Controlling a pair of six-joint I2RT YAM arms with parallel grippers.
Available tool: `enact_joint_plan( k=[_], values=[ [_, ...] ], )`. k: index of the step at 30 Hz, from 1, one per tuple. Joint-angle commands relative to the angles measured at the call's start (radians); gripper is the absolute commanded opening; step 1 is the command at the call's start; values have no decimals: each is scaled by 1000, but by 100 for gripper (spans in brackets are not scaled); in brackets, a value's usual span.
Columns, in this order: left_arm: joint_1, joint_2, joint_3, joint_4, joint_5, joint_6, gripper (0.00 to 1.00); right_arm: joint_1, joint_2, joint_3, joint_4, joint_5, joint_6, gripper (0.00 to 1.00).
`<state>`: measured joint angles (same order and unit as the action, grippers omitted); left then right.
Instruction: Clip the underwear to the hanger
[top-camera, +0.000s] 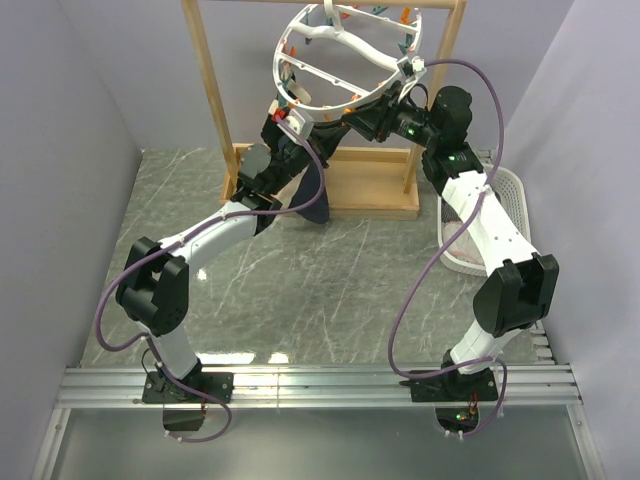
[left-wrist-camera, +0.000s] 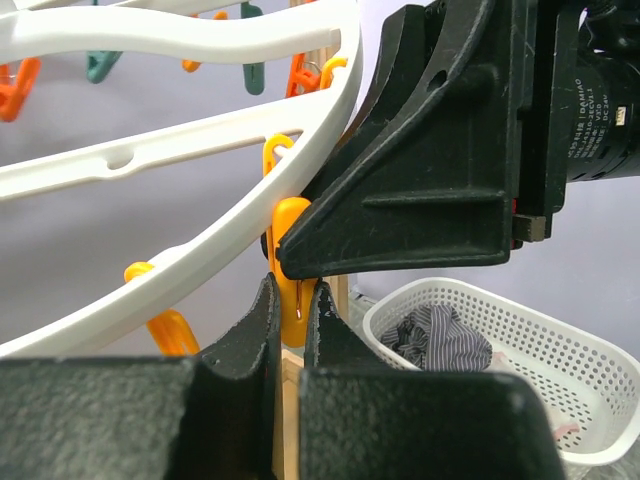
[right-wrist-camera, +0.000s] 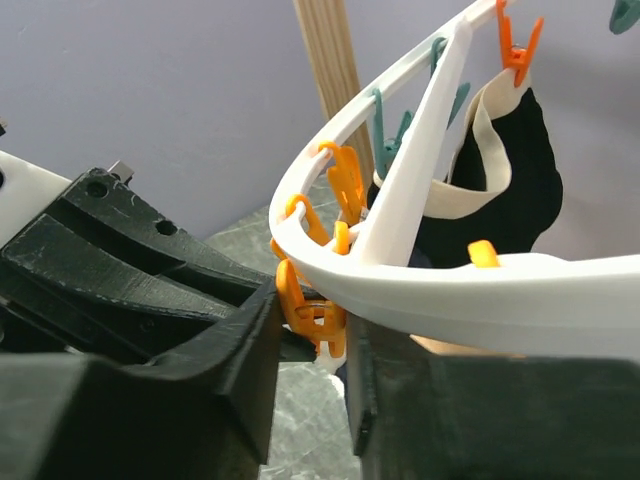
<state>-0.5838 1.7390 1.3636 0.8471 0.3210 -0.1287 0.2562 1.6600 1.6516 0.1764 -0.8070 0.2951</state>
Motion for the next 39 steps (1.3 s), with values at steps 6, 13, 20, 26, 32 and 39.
enact_joint_plan(
  k=[6,13,20,26,32,39],
  values=[
    [-11,1,3,1,39,37,0,9,15,85,-11,11,70,26],
    [-16,-4,2,-11,35,57,0,11,29,116,-44,22,102,37],
    [-19,2,3,-17,32,66,0,12,32,119,-52,32,114,43],
    [-21,8,3,-19,30,78,0,12,35,126,-49,35,131,31],
    [-17,-42,-43,6,33,58,53,9,27,109,-38,60,108,0],
    [88,-200,-122,-161,121,-91,59,12,29,123,-94,101,65,0]
  ],
)
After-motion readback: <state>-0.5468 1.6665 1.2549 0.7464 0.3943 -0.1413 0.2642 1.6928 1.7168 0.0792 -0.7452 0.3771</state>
